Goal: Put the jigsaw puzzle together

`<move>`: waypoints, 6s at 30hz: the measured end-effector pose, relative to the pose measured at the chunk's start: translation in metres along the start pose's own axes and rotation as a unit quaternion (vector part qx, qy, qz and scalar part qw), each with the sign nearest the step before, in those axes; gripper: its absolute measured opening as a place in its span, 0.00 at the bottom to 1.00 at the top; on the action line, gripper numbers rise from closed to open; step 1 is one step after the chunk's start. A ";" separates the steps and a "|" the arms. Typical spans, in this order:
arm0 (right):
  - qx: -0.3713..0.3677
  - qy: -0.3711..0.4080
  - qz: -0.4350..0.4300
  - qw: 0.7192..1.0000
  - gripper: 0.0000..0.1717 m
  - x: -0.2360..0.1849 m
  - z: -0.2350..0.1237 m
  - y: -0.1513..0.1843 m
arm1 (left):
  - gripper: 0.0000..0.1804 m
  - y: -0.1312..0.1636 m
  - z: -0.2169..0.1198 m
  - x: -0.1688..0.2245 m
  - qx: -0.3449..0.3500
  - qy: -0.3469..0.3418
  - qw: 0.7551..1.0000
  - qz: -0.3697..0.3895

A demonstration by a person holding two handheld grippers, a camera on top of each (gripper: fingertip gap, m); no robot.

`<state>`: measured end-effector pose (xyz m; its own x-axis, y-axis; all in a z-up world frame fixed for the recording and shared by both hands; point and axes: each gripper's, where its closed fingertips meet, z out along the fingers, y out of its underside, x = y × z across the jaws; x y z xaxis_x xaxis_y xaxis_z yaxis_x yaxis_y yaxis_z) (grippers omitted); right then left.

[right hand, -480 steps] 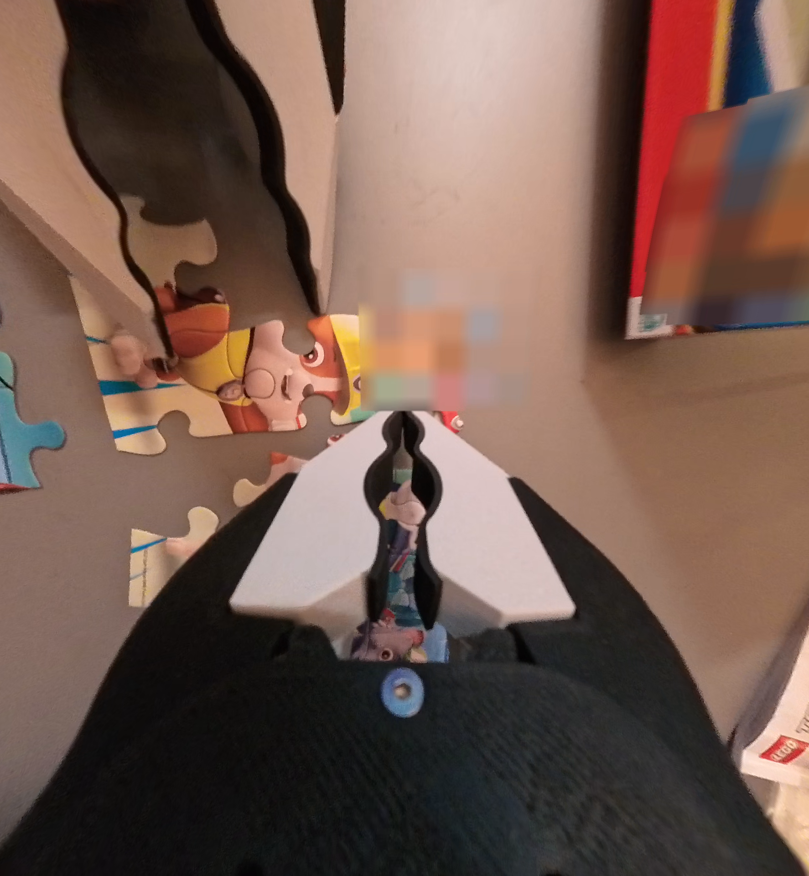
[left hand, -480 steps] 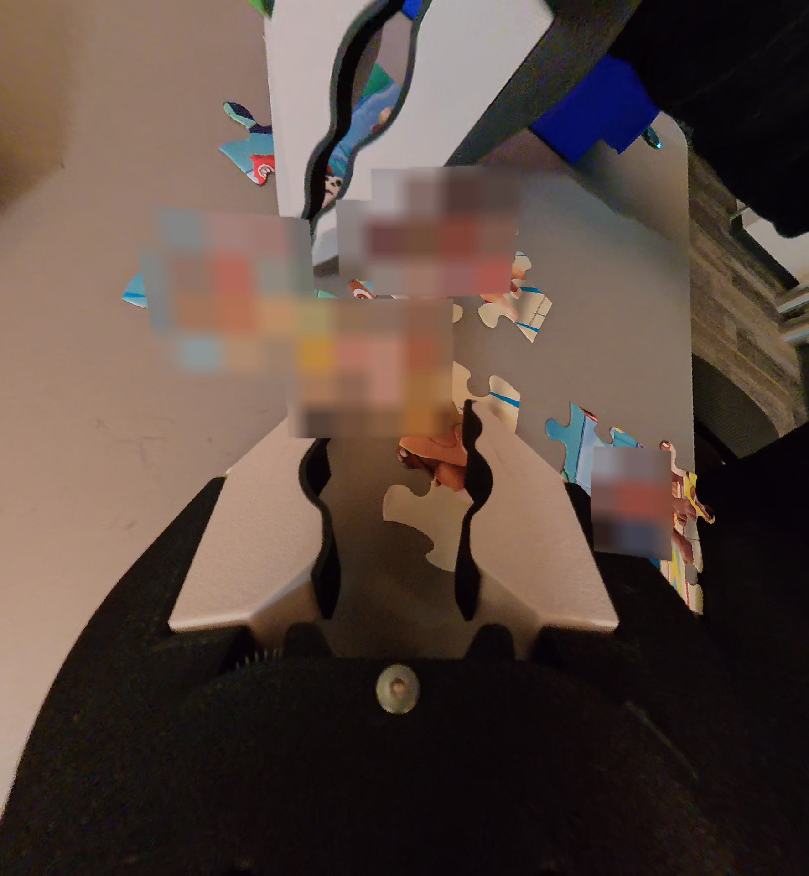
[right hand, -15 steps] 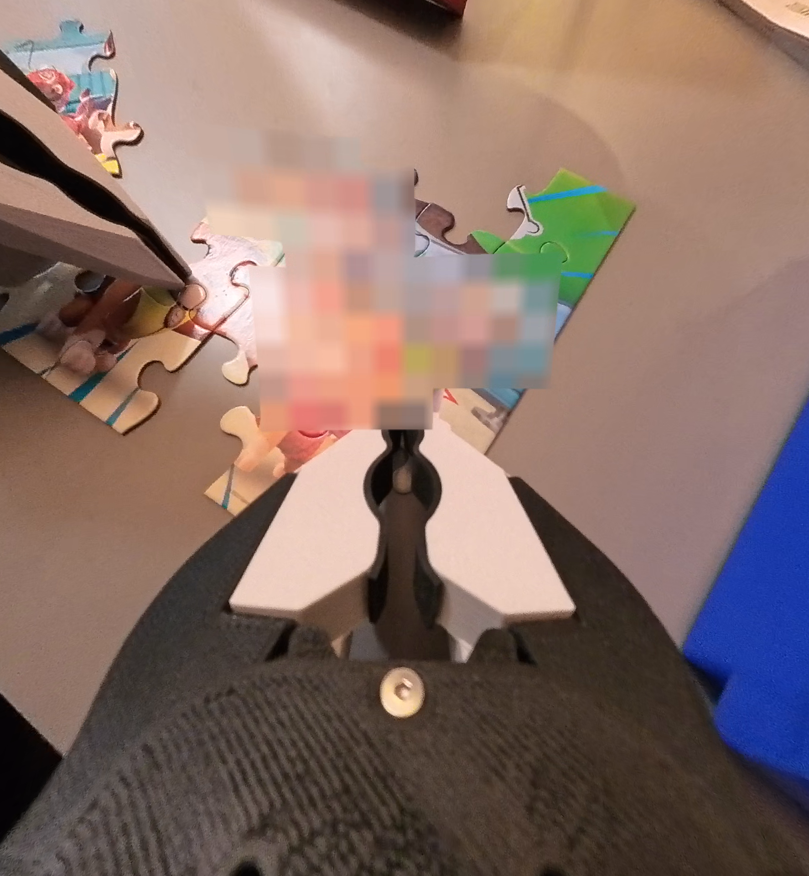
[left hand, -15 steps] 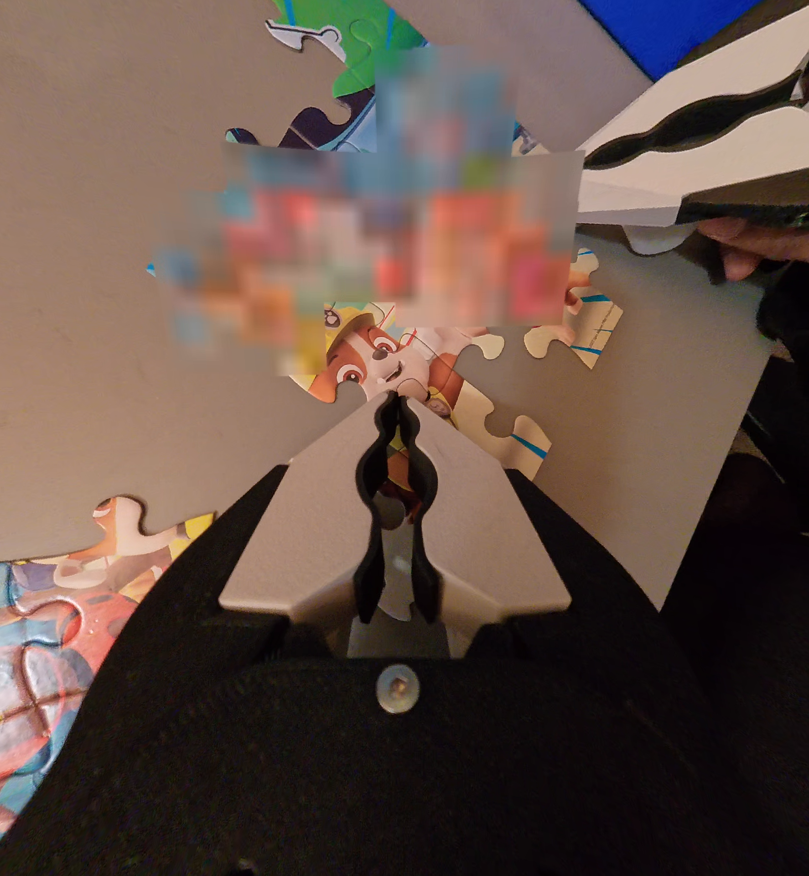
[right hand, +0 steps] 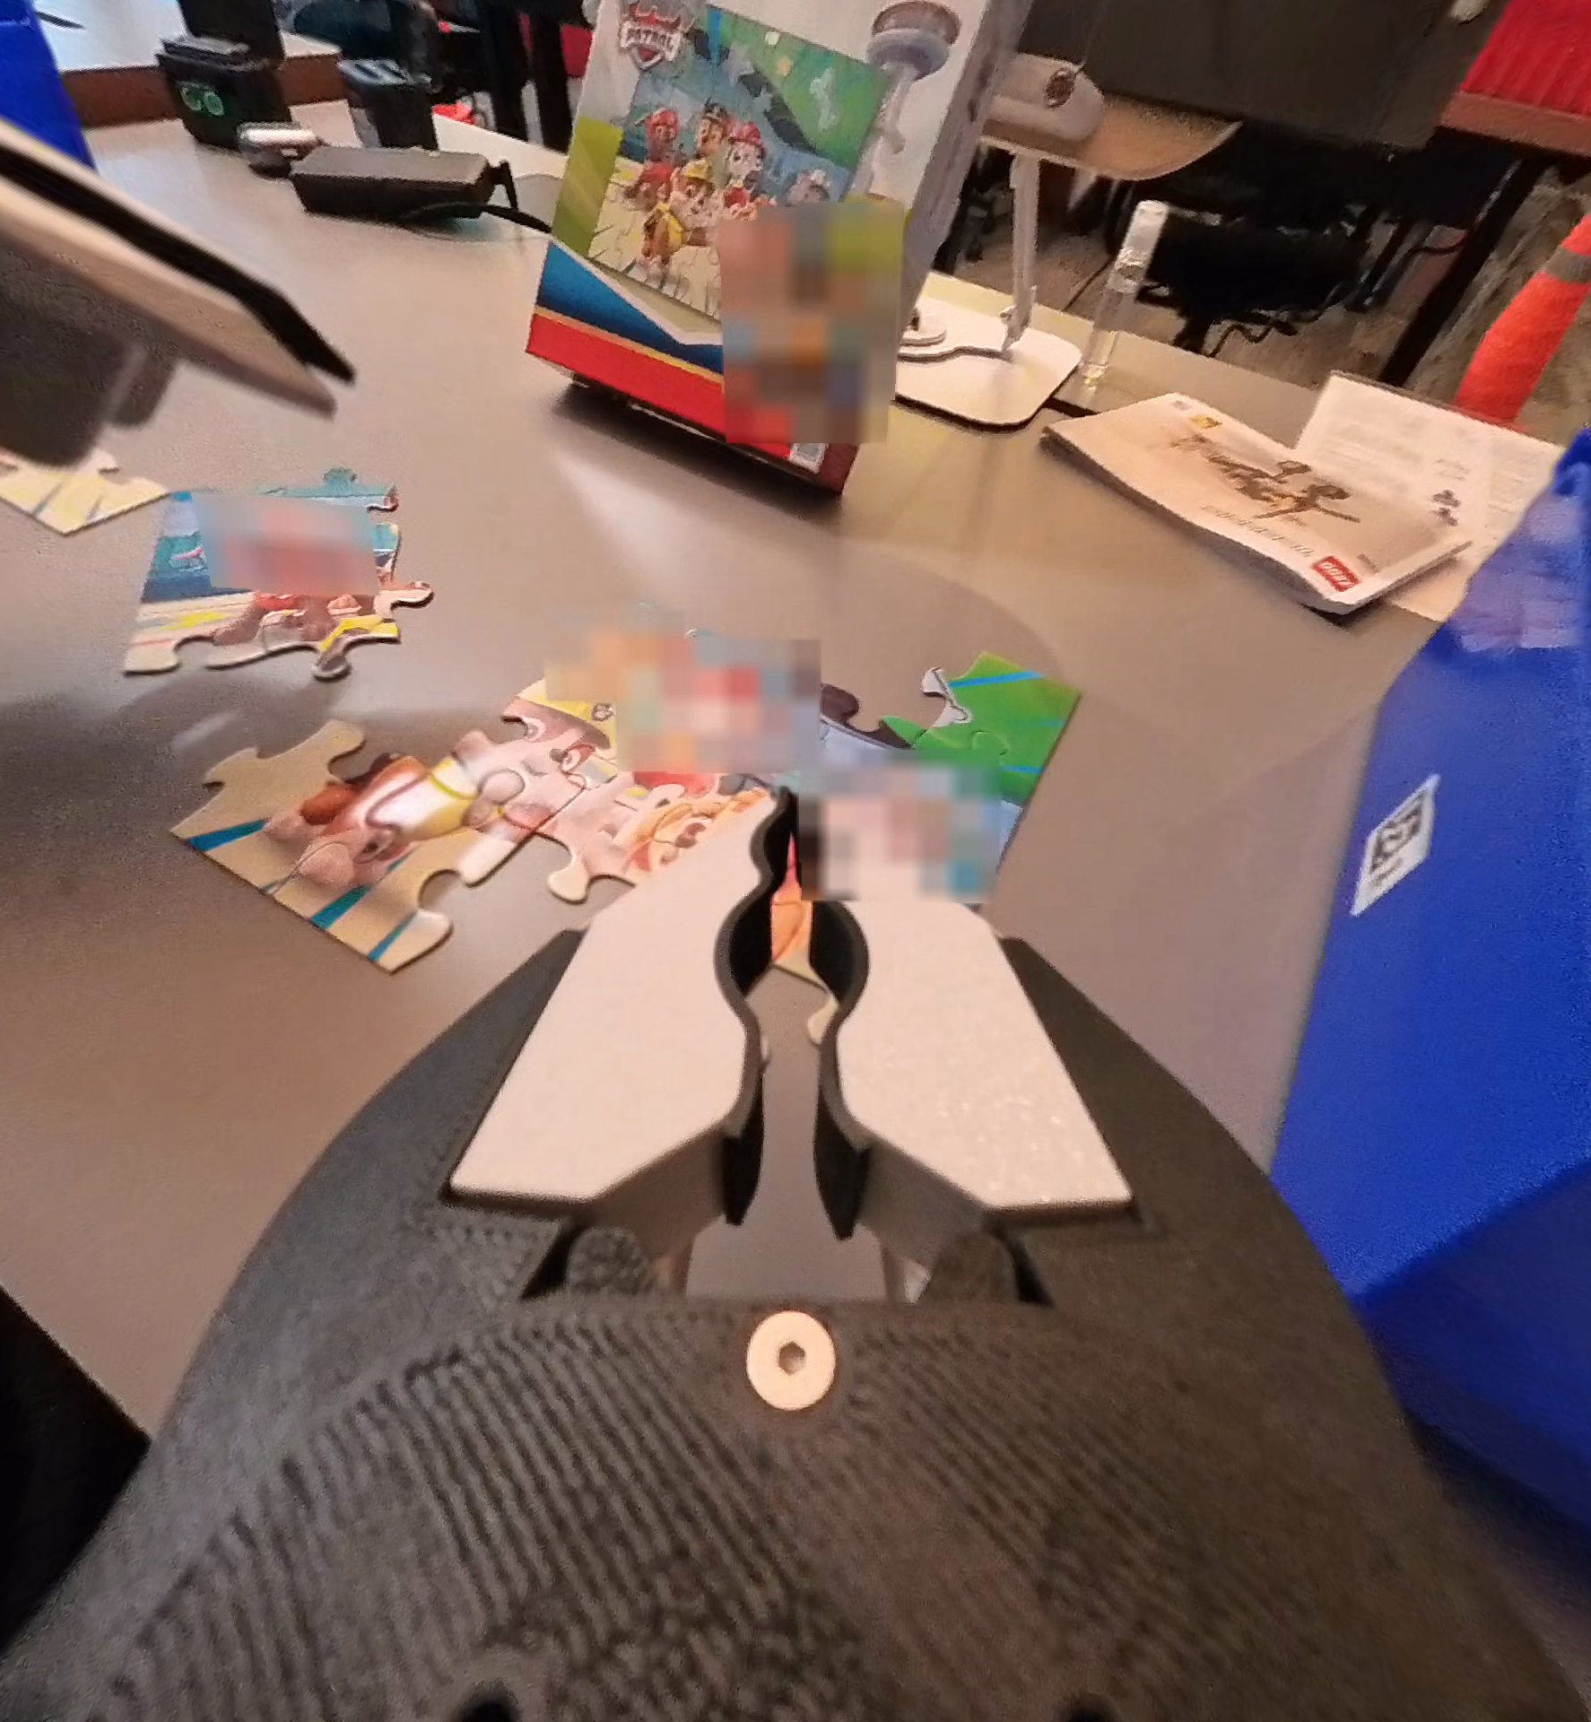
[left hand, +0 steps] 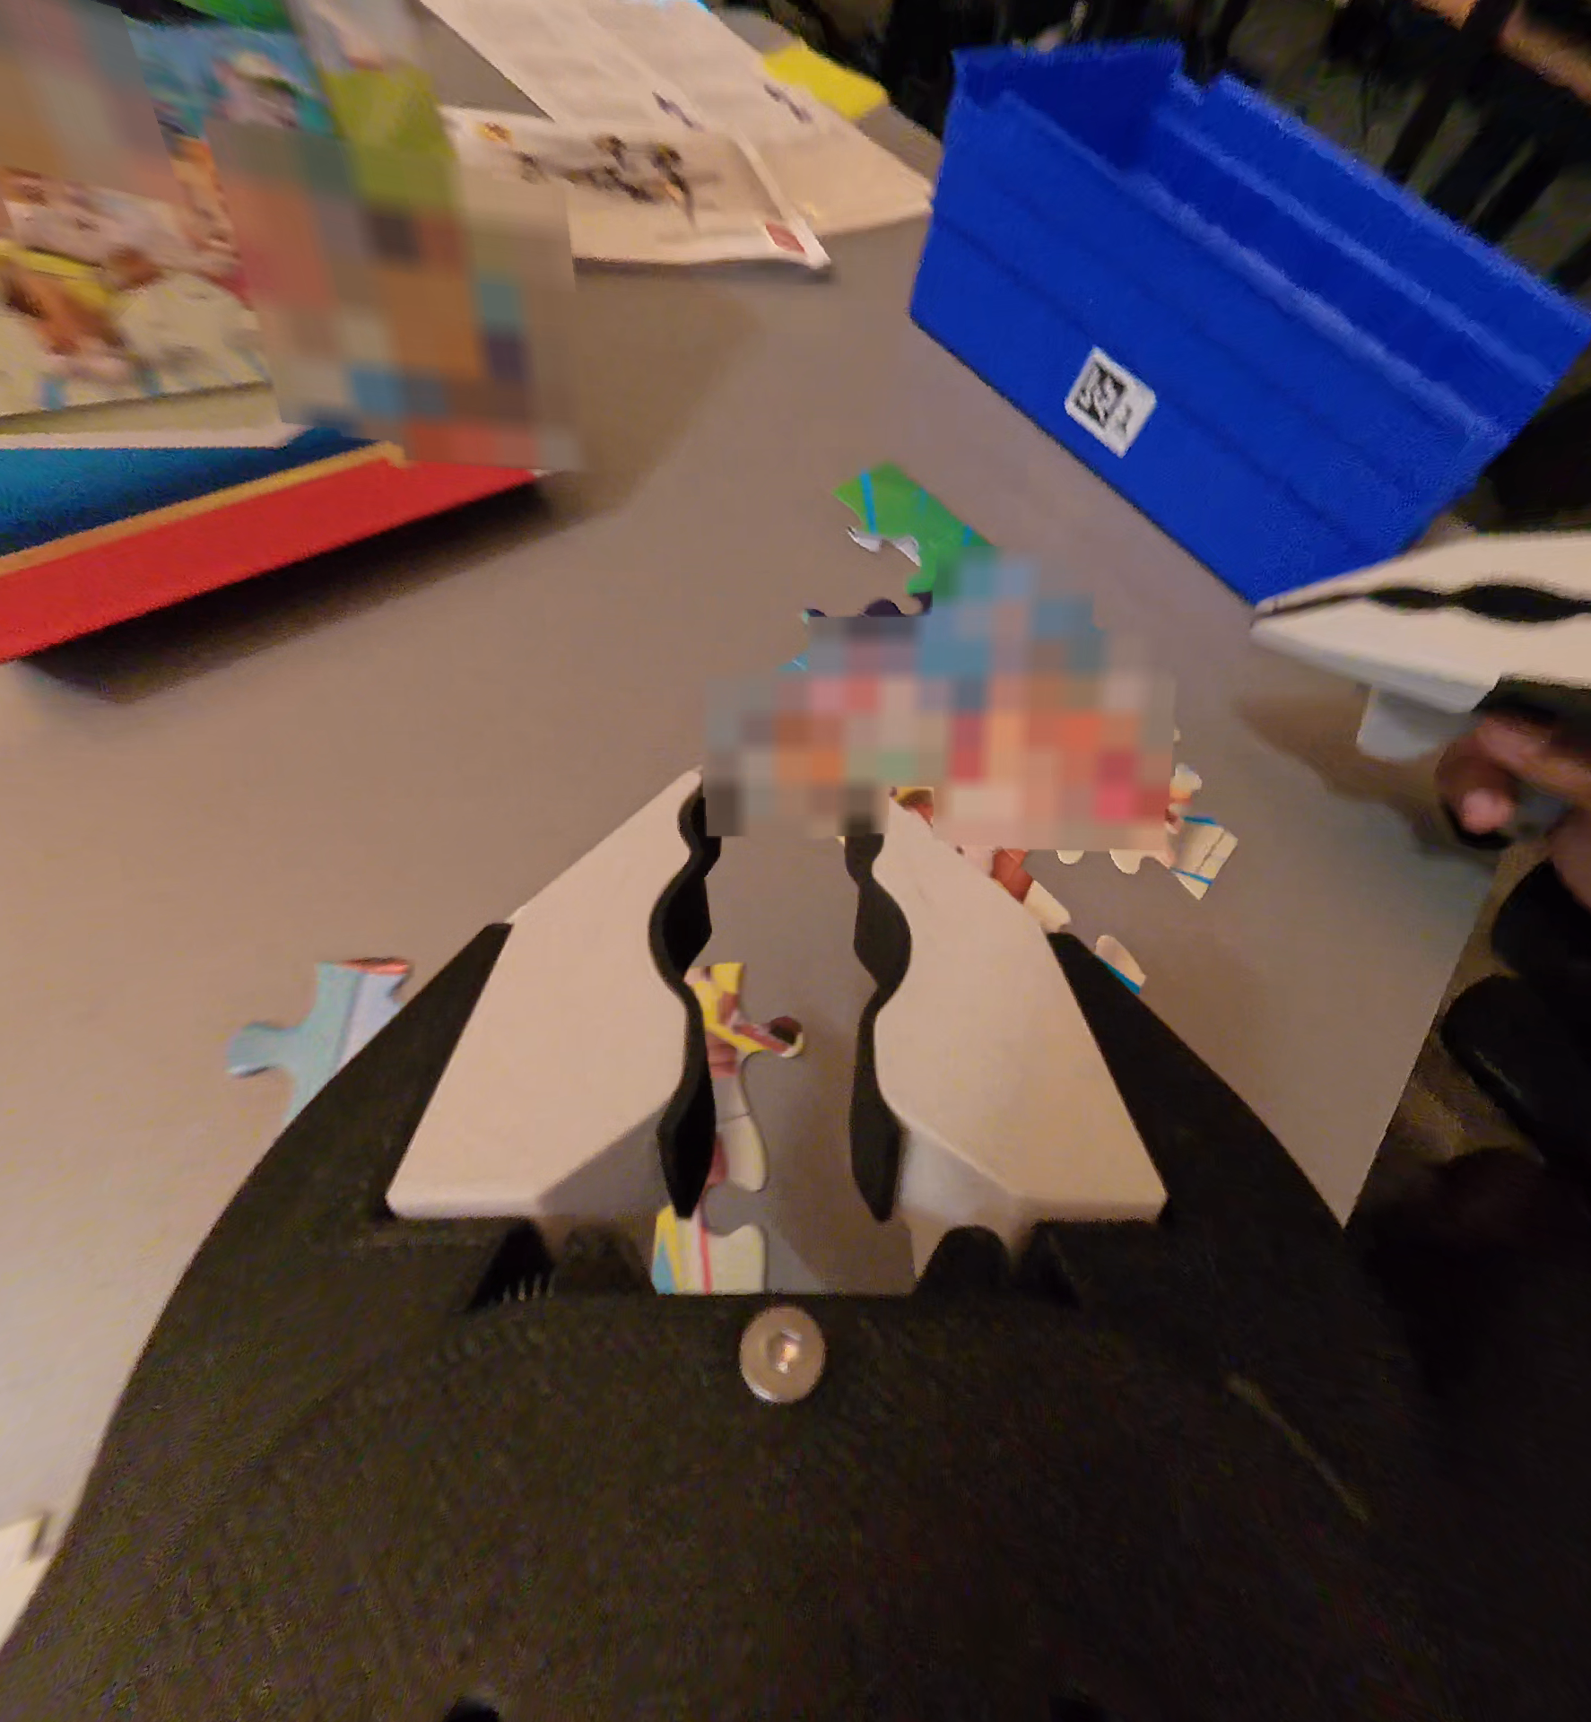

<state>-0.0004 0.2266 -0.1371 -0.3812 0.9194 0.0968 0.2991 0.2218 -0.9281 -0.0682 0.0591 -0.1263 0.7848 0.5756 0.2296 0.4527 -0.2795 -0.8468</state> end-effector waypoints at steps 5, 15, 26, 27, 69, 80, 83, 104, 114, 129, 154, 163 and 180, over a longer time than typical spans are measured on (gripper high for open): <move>-0.017 -0.001 -0.033 0.999 0.00 -0.017 0.005 0.003 | 0.14 -0.006 -0.044 -0.046 0.038 -0.048 0.998 -0.032; 0.001 -0.014 -0.005 1.000 0.00 -0.035 0.017 -0.008 | 0.14 0.032 -0.095 -0.097 0.013 -0.091 0.994 -0.064; -0.016 -0.011 -0.026 0.999 0.00 -0.041 0.033 -0.013 | 0.59 0.085 -0.049 -0.068 -0.108 -0.092 0.989 -0.029; -0.015 -0.013 -0.023 1.000 0.00 -0.042 0.034 -0.013 | 0.61 0.089 -0.045 -0.068 -0.117 -0.100 0.988 -0.025; -0.199 -0.152 -0.064 0.966 0.08 -0.106 0.092 0.025 | 0.64 0.077 0.034 -0.046 -0.255 0.187 0.895 0.316; -0.168 -0.139 0.004 0.976 0.06 -0.088 0.082 0.016 | 0.61 0.074 0.038 -0.049 -0.251 0.201 0.887 0.331; -0.175 -0.151 -0.001 0.973 0.06 -0.095 0.084 0.018 | 0.61 0.072 0.041 -0.049 -0.253 0.208 0.883 0.336; -0.206 -0.174 -0.037 0.962 0.18 -0.130 0.107 0.021 | 0.60 0.069 0.047 -0.042 -0.241 0.227 0.882 0.336; -0.186 -0.194 -0.010 0.963 0.19 -0.143 0.106 0.011 | 0.59 0.070 0.045 -0.041 -0.244 0.234 0.880 0.335; -0.197 -0.195 0.016 0.961 0.22 -0.128 0.097 0.021 | 0.62 0.067 0.012 -0.058 -0.199 0.103 0.945 0.237; -0.166 -0.283 -0.201 0.923 0.08 -0.125 0.116 -0.001 | 0.47 0.088 -0.017 -0.049 -0.176 0.025 0.984 0.025; -0.226 -0.416 -0.302 0.828 0.09 -0.127 0.127 0.015 | 0.45 0.089 -0.017 -0.044 -0.164 0.024 0.986 0.019; -0.212 -0.429 -0.271 0.835 0.00 -0.125 0.122 0.008 | 0.46 0.072 -0.020 -0.041 -0.124 0.047 0.991 -0.004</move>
<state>-0.0572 0.0736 -0.2009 -0.9932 0.1163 -0.0007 0.0932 0.7925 -0.6027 -0.0590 -0.0003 -0.1868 0.8110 0.5080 0.2902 0.5408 -0.4619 -0.7029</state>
